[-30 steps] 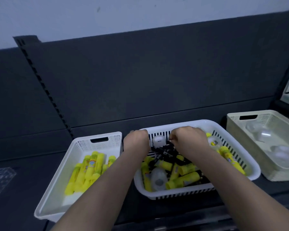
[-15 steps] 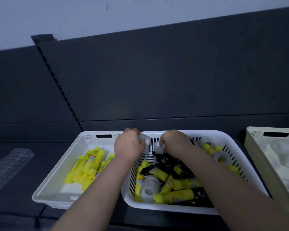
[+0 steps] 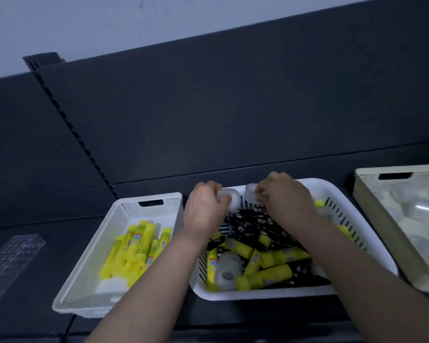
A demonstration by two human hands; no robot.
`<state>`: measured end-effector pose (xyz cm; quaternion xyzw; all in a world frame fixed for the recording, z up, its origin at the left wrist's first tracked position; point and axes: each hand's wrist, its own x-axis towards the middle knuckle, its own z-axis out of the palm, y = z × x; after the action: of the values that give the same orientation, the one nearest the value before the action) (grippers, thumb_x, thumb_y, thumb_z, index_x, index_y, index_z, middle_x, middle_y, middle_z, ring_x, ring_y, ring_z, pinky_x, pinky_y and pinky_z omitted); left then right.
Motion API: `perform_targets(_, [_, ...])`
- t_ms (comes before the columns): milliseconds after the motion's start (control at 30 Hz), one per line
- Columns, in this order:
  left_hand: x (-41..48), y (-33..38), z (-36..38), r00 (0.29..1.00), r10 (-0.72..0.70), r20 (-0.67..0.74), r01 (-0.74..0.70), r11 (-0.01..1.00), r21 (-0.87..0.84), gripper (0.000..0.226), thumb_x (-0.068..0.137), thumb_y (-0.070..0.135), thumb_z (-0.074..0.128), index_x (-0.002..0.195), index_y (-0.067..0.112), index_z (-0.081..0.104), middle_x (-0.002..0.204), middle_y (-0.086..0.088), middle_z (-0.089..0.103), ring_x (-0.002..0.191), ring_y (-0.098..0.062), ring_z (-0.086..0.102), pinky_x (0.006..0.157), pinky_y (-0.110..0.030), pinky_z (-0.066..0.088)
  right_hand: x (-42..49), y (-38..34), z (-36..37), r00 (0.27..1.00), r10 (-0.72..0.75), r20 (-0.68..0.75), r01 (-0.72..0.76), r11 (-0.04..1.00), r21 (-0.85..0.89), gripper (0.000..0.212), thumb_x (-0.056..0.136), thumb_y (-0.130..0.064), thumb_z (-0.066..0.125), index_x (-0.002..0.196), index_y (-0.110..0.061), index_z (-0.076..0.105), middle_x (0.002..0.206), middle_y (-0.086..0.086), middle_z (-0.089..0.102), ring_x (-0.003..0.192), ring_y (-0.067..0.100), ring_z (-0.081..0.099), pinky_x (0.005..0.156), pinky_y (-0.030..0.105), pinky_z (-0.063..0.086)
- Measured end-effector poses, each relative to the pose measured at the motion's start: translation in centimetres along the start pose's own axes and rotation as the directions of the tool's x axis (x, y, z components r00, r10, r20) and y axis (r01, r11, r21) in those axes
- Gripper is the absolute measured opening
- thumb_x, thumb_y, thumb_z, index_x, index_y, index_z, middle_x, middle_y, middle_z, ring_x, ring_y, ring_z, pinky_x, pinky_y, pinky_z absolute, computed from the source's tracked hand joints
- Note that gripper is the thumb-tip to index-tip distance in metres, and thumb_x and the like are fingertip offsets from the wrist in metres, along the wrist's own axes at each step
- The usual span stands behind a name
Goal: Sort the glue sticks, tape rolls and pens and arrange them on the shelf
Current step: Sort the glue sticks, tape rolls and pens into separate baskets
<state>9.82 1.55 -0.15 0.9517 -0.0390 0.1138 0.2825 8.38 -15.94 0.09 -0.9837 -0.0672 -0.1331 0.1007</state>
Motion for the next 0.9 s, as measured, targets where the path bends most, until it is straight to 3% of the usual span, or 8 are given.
perform_targets(100, [0.1,2.9,1.9,0.994,0.086,0.069,-0.081,0.993,-0.083,0.010,0.087,0.027,0.057,0.092,0.021,0.063,0.097,-0.006,0.065,0.093,-0.024,0.060,0.075,-0.036,0.049,-3.4,2.7,-1.7,0.991,0.123,-0.061,-0.125,0.992,-0.034,0.023,0.097,-0.031,0.046,0.108,-0.027,0.066,0.107,-0.003,0.053,0.104,0.018,0.049,0.075,0.031,0.041])
perform_targets(233, [-0.4,8.6,4.7,0.978,0.169,0.121,-0.146,0.973,-0.178,0.027,0.089,0.029,0.057,0.112,0.018,0.066,0.106,0.003,0.067,0.102,-0.019,0.060,0.083,-0.030,0.048,-7.7,7.4,-4.3,0.958,0.262,-0.118,-0.273,0.958,-0.089,0.023,0.096,-0.030,0.049,0.111,-0.024,0.065,0.111,-0.002,0.056,0.107,0.020,0.050,0.076,0.032,0.042])
perform_targets(333, [-1.3,13.4,6.8,0.956,0.256,0.141,-0.217,0.945,-0.244,0.027,0.089,0.029,0.056,0.111,0.018,0.067,0.105,0.002,0.068,0.101,-0.019,0.060,0.086,-0.033,0.050,-10.2,11.4,-6.1,0.907,0.387,-0.164,-0.410,0.900,-0.146,0.022,0.095,-0.032,0.051,0.109,-0.025,0.066,0.110,-0.003,0.058,0.108,0.020,0.051,0.072,0.031,0.041])
perform_targets(467, [-2.6,19.0,9.3,0.932,0.322,0.167,-0.266,0.921,-0.286,0.019,0.091,0.026,0.054,0.101,0.019,0.068,0.091,0.007,0.066,0.092,-0.017,0.060,0.079,-0.033,0.051,-12.9,17.5,-6.9,0.865,0.494,-0.092,-0.500,0.831,-0.242,0.023,0.095,-0.032,0.051,0.112,-0.028,0.066,0.111,-0.001,0.058,0.107,0.020,0.053,0.073,0.030,0.042])
perform_targets(600, [-3.5,22.6,12.1,0.923,0.322,0.212,-0.275,0.935,-0.224,0.017,0.089,0.025,0.054,0.094,0.018,0.068,0.089,0.002,0.067,0.091,-0.020,0.058,0.077,-0.034,0.050,-13.8,22.3,-6.2,0.855,0.517,0.034,-0.496,0.836,-0.236,0.025,0.095,-0.030,0.052,0.115,-0.029,0.067,0.114,0.000,0.057,0.109,0.022,0.053,0.081,0.032,0.047])
perform_targets(733, [-3.7,25.1,14.9,0.911,0.314,0.268,-0.306,0.949,-0.072,0.017,0.088,0.022,0.050,0.085,0.015,0.065,0.091,-0.003,0.068,0.093,-0.026,0.060,0.074,-0.034,0.051,-14.1,24.9,-5.4,0.877,0.476,0.072,-0.454,0.867,-0.204,0.036,0.094,-0.014,0.048,0.122,-0.032,0.062,0.119,-0.003,0.057,0.107,0.020,0.057,0.076,0.029,0.044])
perform_targets(900, [-3.6,27.4,18.3,0.882,0.330,0.336,-0.397,0.905,0.154,0.022,0.091,0.021,0.047,0.103,0.020,0.065,0.107,-0.001,0.066,0.098,-0.027,0.060,0.069,-0.029,0.041,-15.2,27.4,-6.0,0.903,0.429,0.024,-0.419,0.891,-0.174,0.038,0.092,-0.013,0.048,0.121,-0.034,0.062,0.112,-0.006,0.062,0.102,0.017,0.059,0.070,0.028,0.042])
